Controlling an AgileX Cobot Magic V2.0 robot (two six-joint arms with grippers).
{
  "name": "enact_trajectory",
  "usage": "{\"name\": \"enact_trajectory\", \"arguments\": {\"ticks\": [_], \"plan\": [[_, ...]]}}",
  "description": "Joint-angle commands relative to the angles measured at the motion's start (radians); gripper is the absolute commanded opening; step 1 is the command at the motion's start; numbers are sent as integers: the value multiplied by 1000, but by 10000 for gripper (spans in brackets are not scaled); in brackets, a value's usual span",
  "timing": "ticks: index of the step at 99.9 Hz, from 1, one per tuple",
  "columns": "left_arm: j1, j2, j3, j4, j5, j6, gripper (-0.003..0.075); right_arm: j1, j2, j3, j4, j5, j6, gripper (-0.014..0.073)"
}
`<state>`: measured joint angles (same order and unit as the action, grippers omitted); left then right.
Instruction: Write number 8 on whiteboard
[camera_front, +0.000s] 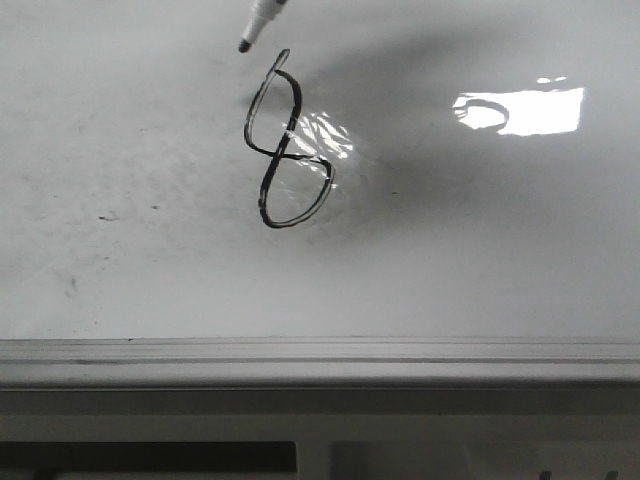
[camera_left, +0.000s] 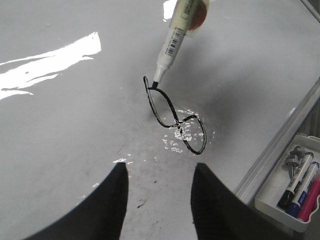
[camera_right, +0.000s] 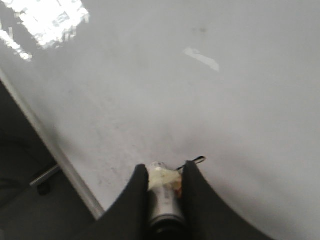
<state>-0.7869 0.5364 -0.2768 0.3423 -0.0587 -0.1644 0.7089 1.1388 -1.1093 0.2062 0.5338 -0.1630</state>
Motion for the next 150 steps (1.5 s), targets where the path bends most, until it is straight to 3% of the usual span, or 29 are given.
{"name": "enact_trajectory", "arguments": {"ticks": [1, 15, 36, 88, 97, 116, 150], "plan": [[2, 22, -31, -2, -105, -12, 283, 46, -24, -29, -3, -21, -10, -43], [2, 101, -31, 29, -144, -12, 283, 110, 22, -20, -3, 17, 8, -43], [2, 238, -33, 44, -332, -12, 283, 163, 63, -16, -3, -9, 46, -43], [-21, 466, -33, 32, -547, -12, 277, 164, 65, -16, -3, 19, 93, -43], [-21, 467, -33, 32, -548, -12, 223, 167, 72, -16, -3, 32, 93, -43], [-21, 467, -33, 36, -548, -12, -22, 196, 114, -16, -3, 59, 93, -43], [-21, 467, -33, 40, -527, -12, -20, 203, 115, -16, -3, 34, 87, -26]]}}
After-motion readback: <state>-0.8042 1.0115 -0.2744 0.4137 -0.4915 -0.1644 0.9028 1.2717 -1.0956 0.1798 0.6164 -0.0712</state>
